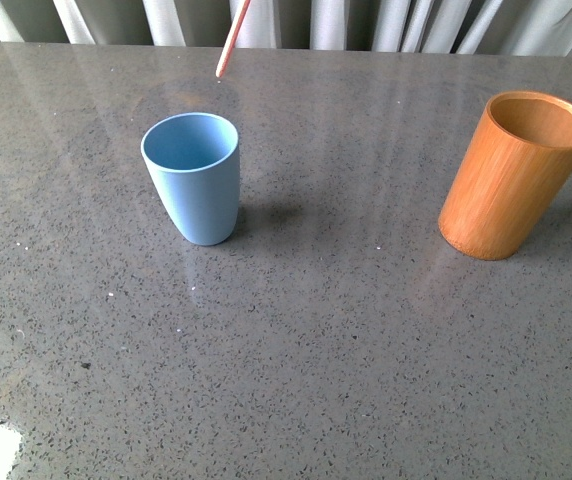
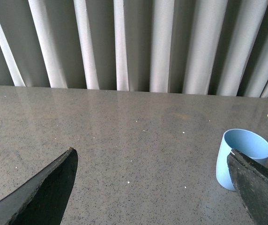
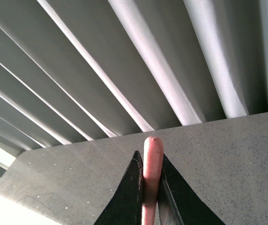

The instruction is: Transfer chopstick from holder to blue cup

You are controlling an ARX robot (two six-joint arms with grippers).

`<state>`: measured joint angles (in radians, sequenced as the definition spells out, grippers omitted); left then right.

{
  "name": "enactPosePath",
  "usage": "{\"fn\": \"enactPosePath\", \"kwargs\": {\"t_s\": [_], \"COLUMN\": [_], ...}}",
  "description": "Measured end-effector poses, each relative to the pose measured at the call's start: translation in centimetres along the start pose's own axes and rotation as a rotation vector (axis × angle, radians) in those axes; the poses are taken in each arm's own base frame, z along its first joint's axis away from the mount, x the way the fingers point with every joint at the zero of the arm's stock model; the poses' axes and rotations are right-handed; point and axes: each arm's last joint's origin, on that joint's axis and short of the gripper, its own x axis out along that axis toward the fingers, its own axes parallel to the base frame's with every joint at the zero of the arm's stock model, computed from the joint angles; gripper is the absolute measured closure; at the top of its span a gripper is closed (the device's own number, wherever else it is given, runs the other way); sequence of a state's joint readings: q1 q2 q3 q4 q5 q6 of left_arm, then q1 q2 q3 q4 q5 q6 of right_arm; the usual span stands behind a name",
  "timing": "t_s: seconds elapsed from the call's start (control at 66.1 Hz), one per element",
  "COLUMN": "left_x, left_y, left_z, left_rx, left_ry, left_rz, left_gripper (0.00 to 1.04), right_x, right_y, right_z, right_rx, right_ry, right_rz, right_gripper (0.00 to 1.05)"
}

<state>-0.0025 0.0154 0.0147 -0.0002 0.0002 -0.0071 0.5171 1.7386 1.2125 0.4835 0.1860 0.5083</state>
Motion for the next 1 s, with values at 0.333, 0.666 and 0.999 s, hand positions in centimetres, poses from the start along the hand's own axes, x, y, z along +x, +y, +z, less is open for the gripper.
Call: {"fn": "enactPosePath", "kwargs": {"t_s": [0.333,0.666,0.999], "left_x": [0.0,0.0,0.0], "left_y": [0.0,0.0,0.0], "left_z": [0.0,0.0,0.0], "left_rx": [0.000,0.000,0.000], "left_ry": [0.000,0.000,0.000], "left_rz": [0.000,0.000,0.000], "left_gripper": [0.09,0.09,0.09], "right_x": [1.4,2.3,2.4], "right_y": [0.6,0.8,1.3], "right_z": [-4.2,-8.2,-10.0], "right_rx": [-0.053,-0.142,-0.170], "right_ry": [0.088,0.152,0.181], "right_rz": [0.003,-0.002,0.006], "right_gripper": [1.02,1.02,0.96]}}
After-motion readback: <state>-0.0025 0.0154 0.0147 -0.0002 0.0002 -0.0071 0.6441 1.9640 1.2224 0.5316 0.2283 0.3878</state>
